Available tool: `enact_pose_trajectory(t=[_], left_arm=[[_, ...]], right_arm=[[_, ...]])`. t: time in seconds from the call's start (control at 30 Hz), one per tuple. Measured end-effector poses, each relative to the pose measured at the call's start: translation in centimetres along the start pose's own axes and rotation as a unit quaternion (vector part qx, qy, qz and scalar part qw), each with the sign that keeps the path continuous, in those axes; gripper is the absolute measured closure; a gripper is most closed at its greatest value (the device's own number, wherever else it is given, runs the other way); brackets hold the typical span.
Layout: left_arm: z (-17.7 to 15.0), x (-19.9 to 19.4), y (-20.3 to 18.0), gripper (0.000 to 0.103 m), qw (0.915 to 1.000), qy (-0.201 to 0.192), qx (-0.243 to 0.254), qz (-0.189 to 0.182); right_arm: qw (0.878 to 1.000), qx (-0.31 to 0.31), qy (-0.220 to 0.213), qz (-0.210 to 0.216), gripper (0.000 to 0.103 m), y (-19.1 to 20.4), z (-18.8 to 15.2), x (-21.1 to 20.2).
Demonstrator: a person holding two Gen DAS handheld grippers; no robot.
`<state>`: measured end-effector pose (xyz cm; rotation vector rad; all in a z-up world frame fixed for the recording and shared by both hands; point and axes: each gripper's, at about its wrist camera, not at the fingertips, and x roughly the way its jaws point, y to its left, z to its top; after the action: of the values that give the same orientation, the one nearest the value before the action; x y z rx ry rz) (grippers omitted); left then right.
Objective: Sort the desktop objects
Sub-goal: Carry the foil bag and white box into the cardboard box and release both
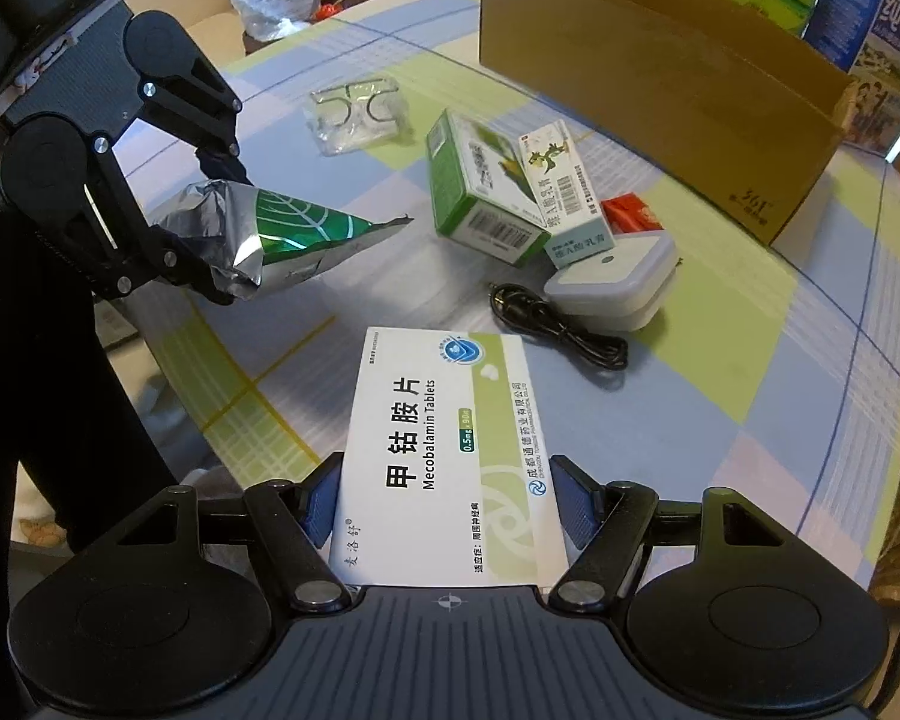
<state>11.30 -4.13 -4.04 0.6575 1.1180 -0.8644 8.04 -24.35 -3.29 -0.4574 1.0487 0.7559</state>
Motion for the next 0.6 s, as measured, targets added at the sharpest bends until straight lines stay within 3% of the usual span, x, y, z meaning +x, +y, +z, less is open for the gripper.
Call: enact_pose_trajectory(t=[0.37, 0.6], left_arm=[[1.5, -3.6, 0.6, 0.060, 0.9997, -0.012, -0.016, 0.015], [4.1, -7.3, 3.1, 0.060, 0.9977, -0.030, -0.048, 0.038]], right_arm=[[0.998, 0.020, -0.046, -0.037, 0.035, -0.8, 1.0, -3.9], [0.994, 0.030, -0.086, -0.066, 0.035, -2.2, 4.8, -6.9]])
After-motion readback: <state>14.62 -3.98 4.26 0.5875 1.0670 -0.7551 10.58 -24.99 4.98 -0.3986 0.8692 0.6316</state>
